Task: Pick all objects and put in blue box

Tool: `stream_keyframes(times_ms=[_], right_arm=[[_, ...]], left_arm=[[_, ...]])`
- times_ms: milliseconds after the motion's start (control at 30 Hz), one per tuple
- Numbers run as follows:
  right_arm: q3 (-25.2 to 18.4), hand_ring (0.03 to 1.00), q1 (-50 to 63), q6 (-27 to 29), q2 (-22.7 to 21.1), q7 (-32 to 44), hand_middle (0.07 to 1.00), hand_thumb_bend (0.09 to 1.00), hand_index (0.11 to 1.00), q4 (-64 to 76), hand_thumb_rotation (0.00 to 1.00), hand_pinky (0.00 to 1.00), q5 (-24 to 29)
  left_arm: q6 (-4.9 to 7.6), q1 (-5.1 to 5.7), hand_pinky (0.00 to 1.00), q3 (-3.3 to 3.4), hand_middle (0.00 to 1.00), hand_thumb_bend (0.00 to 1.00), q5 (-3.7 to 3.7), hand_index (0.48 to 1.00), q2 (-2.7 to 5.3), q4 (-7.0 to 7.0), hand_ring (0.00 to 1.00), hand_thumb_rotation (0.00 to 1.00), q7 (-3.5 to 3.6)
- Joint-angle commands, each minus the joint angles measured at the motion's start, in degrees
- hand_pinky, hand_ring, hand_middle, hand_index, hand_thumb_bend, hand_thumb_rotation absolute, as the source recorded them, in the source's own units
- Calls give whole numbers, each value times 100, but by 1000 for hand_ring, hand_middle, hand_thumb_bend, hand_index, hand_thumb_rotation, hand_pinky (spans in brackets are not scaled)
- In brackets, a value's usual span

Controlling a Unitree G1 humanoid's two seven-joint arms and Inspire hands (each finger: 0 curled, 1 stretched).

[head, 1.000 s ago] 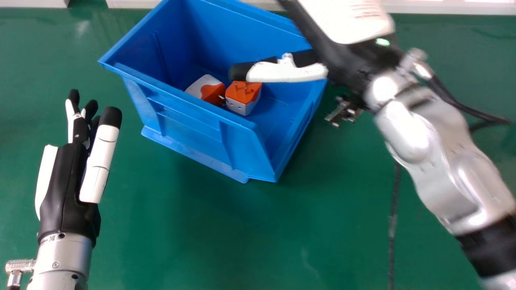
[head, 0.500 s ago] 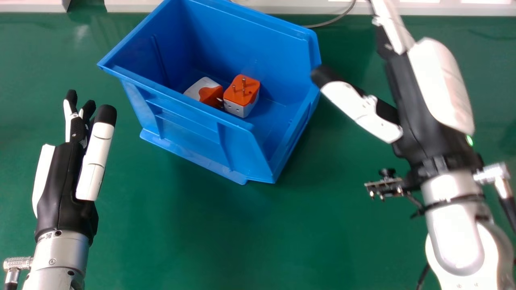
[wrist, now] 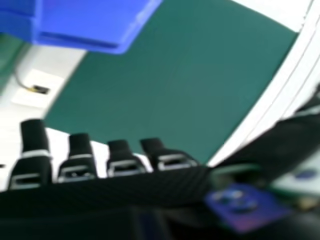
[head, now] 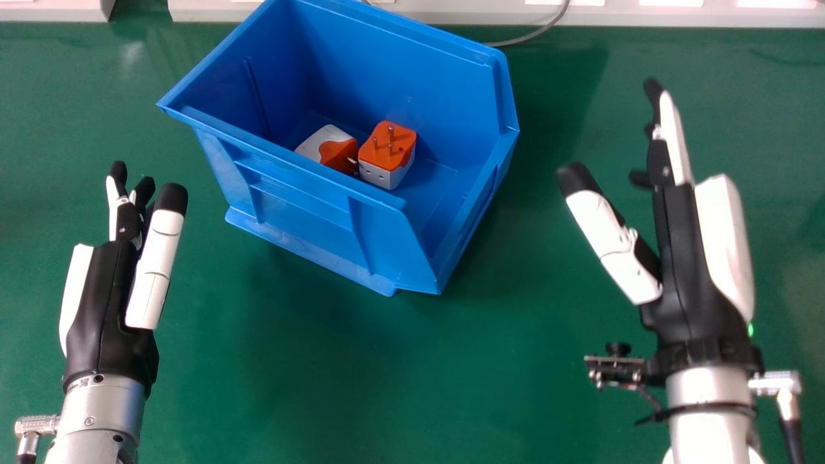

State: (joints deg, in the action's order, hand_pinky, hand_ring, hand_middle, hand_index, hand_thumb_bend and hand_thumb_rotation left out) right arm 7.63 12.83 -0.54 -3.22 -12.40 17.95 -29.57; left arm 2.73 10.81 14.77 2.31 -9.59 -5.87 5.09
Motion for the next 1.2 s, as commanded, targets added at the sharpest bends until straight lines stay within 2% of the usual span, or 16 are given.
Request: stream_keyframes(times_ms=[0, 133, 333, 433, 567, 667, 800, 900, 1067, 1167], right_arm=[[-56, 980, -2, 270, 73, -125, 997, 463, 988, -57, 1000, 854, 220], [-223, 998, -33, 542, 140, -89, 1000, 516, 999, -357, 1000, 912, 716], [-421, 1000, -90, 604, -14, 144, 1000, 536, 1000, -524, 1000, 937, 1111], [-534, 1000, -120, 608, -158, 301, 1000, 581, 1000, -537, 1000, 965, 1227], [-717, 1000, -121, 481, -320, 451, 1000, 627, 1000, -467, 1000, 970, 1292], [-852, 1000, -43, 464, -441, 551, 996, 662, 1000, -400, 1000, 963, 1300], [-997, 995, 198, 520, -598, 718, 985, 668, 1000, -294, 1000, 954, 1388], [-1050, 1000, 422, 806, -748, 842, 998, 637, 1000, -444, 1000, 943, 1452], [-1119, 1000, 583, 936, -907, 1039, 1000, 635, 1000, -518, 1000, 944, 1510], [-1146, 1000, 657, 907, -948, 1109, 1000, 637, 1000, -457, 1000, 945, 1528]], left_arm=[[308, -72, 944, 18, 1000, 753, -5, 966, -58, 118, 978, 924, -6], [485, -103, 942, -1, 999, 760, -27, 967, -43, 303, 977, 920, -50], [617, -75, 944, -28, 1000, 760, -18, 967, -19, 367, 977, 914, -66], [729, -85, 950, -31, 1000, 767, -16, 966, -25, 494, 978, 905, -64], [852, -25, 949, -36, 998, 768, 19, 964, -22, 526, 978, 900, -30], [978, -11, 946, -24, 997, 773, 54, 962, -17, 633, 978, 893, -4], [1049, 110, 943, -34, 995, 774, 37, 959, 15, 533, 977, 888, -25], [1158, 178, 928, -32, 989, 775, 7, 952, 31, 593, 970, 876, -56], [1328, 328, 923, -2, 987, 776, 23, 949, 27, 623, 968, 873, -55], [1353, 449, 922, 3, 987, 778, -18, 949, 43, 534, 967, 871, -101]])
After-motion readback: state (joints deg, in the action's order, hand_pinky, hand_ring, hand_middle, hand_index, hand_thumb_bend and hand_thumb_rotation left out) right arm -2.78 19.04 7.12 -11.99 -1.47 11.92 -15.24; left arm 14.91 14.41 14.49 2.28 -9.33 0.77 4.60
